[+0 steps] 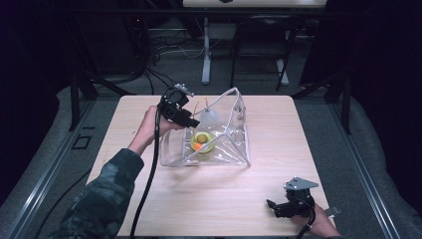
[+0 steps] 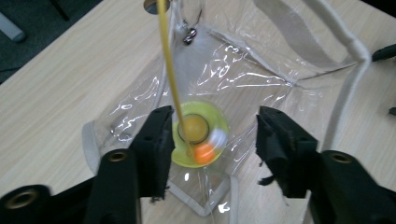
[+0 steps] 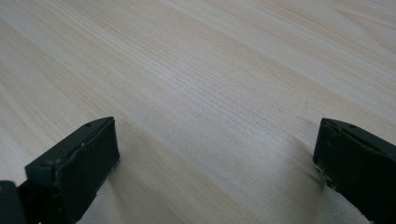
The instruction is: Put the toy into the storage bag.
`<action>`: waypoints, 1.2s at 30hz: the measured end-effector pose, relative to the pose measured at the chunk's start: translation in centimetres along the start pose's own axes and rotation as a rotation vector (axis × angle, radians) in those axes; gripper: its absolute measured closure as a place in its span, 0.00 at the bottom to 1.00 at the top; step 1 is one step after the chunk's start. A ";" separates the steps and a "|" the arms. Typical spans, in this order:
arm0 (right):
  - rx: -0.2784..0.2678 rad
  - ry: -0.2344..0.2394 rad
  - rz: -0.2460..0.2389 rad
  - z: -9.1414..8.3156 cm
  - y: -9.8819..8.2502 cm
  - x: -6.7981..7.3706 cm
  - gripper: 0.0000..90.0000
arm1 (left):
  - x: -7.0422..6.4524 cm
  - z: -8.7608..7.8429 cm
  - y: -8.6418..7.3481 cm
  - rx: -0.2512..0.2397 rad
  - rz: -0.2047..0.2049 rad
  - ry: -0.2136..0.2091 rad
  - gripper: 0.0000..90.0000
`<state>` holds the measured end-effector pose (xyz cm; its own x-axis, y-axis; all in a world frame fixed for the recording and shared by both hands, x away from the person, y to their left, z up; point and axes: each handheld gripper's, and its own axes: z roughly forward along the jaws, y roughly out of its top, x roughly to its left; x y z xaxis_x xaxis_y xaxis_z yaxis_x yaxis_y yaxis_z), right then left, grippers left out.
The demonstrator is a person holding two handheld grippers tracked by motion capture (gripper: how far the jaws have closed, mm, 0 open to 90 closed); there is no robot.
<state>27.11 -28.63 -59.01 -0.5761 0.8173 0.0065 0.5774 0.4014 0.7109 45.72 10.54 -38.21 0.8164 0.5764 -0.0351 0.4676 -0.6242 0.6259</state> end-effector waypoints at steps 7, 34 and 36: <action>0.000 0.000 0.000 0.0 0.0 0.0 0.00 | -0.5 -2.5 -0.4 -0.046 0.003 0.032 0.24; 0.003 -0.003 -0.003 0.0 0.0 0.0 0.00 | -0.7 -8.1 -8.0 -0.038 -0.053 0.154 0.00; 0.004 -0.004 -0.003 0.0 0.0 0.0 0.00 | -0.8 -8.2 -8.9 -0.035 -0.059 0.159 0.00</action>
<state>27.10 -28.64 -58.97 -0.5756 0.8177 0.0019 0.5779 0.4052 0.7084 38.17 19.98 -37.39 0.7225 0.6896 0.0493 0.4990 -0.5695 0.6532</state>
